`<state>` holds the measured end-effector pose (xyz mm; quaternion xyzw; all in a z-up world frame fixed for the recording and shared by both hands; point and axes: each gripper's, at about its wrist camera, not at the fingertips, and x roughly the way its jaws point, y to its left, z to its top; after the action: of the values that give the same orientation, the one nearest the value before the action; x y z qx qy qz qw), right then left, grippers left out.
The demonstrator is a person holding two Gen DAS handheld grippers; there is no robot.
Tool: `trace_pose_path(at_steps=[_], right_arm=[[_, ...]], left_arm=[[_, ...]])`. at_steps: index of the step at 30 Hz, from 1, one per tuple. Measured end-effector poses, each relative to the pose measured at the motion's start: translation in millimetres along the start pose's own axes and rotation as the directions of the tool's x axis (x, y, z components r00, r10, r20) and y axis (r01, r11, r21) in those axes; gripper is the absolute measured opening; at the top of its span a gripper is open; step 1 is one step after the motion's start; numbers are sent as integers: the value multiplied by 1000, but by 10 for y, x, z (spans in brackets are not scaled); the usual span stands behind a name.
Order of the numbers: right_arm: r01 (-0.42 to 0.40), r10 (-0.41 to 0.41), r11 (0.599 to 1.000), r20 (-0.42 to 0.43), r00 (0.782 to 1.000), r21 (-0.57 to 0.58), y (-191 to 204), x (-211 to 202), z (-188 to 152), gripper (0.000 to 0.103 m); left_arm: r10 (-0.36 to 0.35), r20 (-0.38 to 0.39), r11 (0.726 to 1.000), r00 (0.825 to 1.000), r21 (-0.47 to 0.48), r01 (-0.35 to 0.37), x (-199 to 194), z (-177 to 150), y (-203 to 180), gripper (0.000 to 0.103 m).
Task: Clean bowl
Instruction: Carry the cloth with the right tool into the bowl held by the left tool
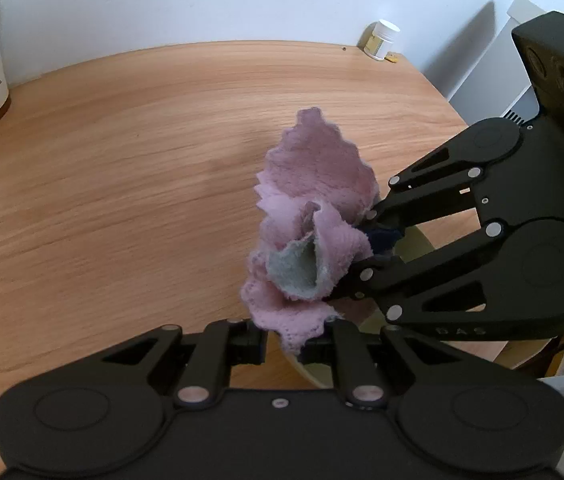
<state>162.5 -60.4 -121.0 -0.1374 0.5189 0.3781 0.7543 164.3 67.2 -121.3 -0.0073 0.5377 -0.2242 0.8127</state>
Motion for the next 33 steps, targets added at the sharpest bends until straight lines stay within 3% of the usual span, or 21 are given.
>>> trace_pose_path(at_steps=[5,10,13,16,19,21,25,27,30,33], right_arm=[[2,-2,998,-5,1000,-61,123,-135,-70,26],[72,-60,989,94,994,-128,272,-610,-233,44],[60,-50,996,156,987,-61,144,-829,-271,49],[44,-58,996,201,978,77,-137,-908,-249,51],[-51,-21,963,261,965,264,-531,-823,-198,51],[-116,34,944,259,965,310,-704,-704,-132,51],[-151,80,941,236,968,302,-796,-513,-23,46],[-170,104,937,221,970,304,-832,-447,17,35],[-231,168,922,217,962,310,-840,-385,33,10],[-239,177,926,224,958,293,-786,-414,21,6]], left_arm=[[-4,1,1000,1000,-2,4,-22,-20,25,12],[1,7,1000,1000,-10,-1,-47,-39,2,12],[2,4,1000,1000,-11,-2,-43,-56,-20,12],[5,-1,1000,1000,-7,-5,-36,-73,-56,12],[11,-4,1000,1000,-3,-11,-47,-92,-73,12],[18,-11,1000,1000,-1,-18,-56,-108,-83,12],[16,-14,1000,1000,-4,-16,-63,-101,-91,12],[12,-14,1000,1000,-13,-12,-33,-62,-91,12],[10,-10,1000,1000,-28,-10,6,-26,-81,12],[12,-6,999,1000,-41,-12,3,-26,-55,13]])
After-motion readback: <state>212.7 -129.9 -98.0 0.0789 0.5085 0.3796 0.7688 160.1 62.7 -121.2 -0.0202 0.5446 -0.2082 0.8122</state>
